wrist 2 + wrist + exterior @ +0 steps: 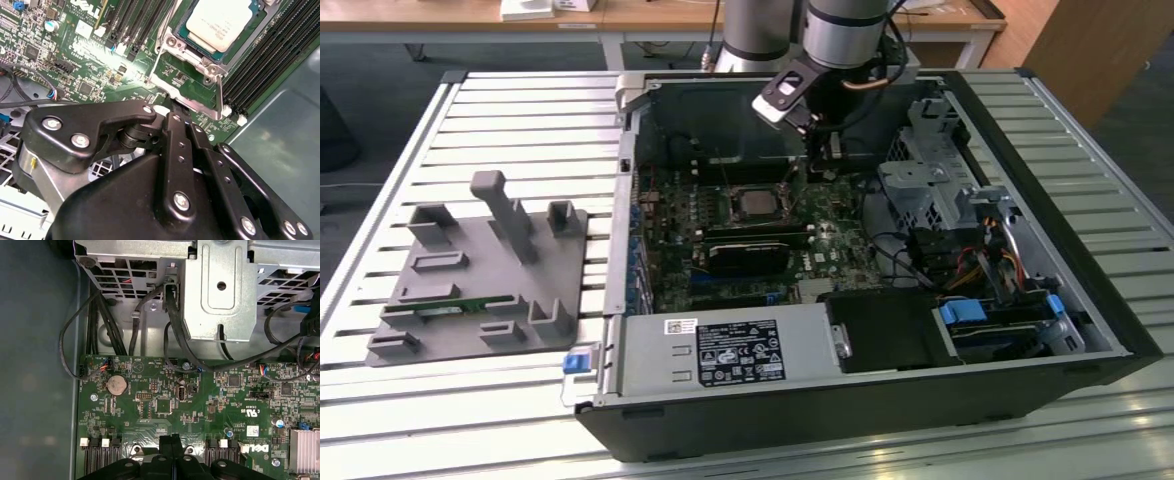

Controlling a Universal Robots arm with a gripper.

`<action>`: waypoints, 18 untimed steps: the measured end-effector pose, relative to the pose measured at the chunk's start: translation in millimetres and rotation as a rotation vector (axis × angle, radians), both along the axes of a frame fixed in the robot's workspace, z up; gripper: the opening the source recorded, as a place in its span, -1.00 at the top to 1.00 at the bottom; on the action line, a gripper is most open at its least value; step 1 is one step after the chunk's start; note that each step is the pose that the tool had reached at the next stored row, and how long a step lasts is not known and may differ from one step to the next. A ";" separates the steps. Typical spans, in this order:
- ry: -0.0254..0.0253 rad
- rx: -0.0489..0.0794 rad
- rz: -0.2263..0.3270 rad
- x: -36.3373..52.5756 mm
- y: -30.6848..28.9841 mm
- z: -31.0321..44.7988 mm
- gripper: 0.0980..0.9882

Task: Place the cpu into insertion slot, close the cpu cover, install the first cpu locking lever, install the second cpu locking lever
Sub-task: 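Close the cpu cover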

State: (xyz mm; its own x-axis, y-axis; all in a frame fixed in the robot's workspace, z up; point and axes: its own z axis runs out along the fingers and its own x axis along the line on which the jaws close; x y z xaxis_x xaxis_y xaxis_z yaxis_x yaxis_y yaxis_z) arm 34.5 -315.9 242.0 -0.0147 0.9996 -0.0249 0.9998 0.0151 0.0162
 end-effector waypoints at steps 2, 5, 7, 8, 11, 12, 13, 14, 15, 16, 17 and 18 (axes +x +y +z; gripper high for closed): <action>0.0000 0.000 0.000 -0.7 0.0 0.0 0.98; 0.0000 0.000 0.000 -1.9 0.0 -0.1 0.98; 0.0000 0.000 0.000 -2.7 0.0 -0.2 0.98; 0.0000 0.000 0.000 -3.1 0.0 -0.2 0.98; 0.0000 0.000 0.000 -4.3 0.0 -0.4 0.98; 0.0000 0.000 0.000 -4.5 0.0 -0.4 0.98; 0.0000 0.000 0.000 -4.8 0.0 -0.4 0.98; 0.0000 0.000 0.000 -5.1 0.0 -0.5 0.98; 0.0000 0.000 0.000 -5.5 0.0 -0.5 0.98; 0.0000 0.000 0.000 -5.8 0.0 -0.6 0.98; 0.0000 0.000 0.000 -6.1 0.0 -0.6 0.98; 0.0000 0.000 0.000 -6.3 0.0 -0.6 0.98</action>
State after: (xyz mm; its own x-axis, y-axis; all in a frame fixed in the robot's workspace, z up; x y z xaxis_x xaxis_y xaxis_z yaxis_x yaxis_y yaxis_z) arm 28.2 -315.9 241.4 -0.0148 0.9996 -0.0249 0.9998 0.0152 0.0162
